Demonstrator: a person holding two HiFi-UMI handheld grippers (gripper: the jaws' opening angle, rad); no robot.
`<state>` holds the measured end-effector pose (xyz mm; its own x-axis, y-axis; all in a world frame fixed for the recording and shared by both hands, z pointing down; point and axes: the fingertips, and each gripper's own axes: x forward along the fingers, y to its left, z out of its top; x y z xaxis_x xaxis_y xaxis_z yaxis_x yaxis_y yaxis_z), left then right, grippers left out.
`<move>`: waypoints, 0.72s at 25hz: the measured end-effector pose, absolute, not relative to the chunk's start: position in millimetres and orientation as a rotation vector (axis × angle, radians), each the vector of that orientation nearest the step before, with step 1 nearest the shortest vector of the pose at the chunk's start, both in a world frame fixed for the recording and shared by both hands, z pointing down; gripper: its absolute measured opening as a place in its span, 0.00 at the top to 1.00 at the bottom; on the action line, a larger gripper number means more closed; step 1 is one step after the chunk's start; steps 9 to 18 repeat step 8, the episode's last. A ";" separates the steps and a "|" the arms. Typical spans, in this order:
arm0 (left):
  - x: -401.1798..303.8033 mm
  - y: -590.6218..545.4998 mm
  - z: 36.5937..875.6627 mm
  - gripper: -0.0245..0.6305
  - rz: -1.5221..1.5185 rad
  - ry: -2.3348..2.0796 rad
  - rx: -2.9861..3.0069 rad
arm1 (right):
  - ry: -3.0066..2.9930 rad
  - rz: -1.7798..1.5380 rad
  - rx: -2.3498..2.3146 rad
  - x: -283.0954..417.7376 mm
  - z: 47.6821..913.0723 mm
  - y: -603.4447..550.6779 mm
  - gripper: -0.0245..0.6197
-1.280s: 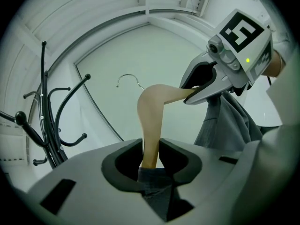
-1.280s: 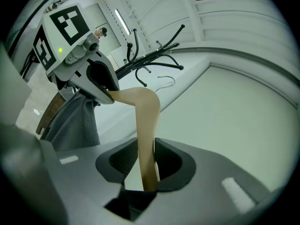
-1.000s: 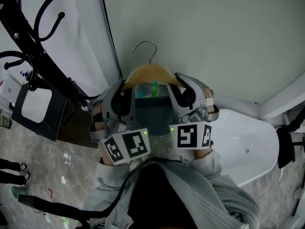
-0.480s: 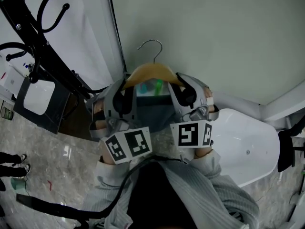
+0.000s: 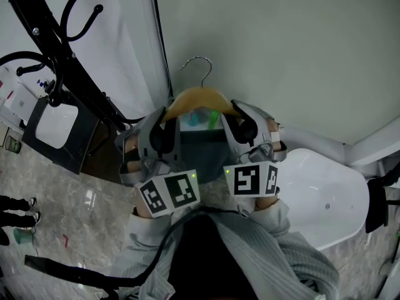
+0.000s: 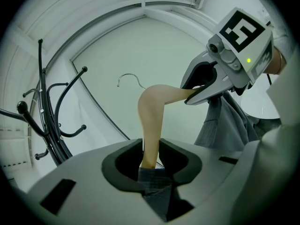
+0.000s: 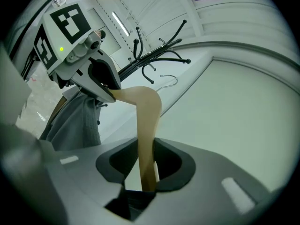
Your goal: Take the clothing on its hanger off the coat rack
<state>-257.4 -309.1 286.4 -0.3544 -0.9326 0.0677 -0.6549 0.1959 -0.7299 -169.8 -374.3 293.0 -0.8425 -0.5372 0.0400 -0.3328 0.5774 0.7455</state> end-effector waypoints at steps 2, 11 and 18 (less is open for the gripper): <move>-260.5 -307.2 287.6 0.80 -0.967 2.092 -1.485 | -2.549 -1.130 0.714 -173.1 293.3 -372.8 0.80; -269.1 -303.2 288.7 0.80 -0.963 2.098 -1.484 | -2.549 -1.143 0.701 -182.5 293.1 -369.6 0.80; -269.1 -303.2 288.7 0.80 -0.963 2.098 -1.484 | -2.549 -1.143 0.701 -182.5 293.1 -369.6 0.80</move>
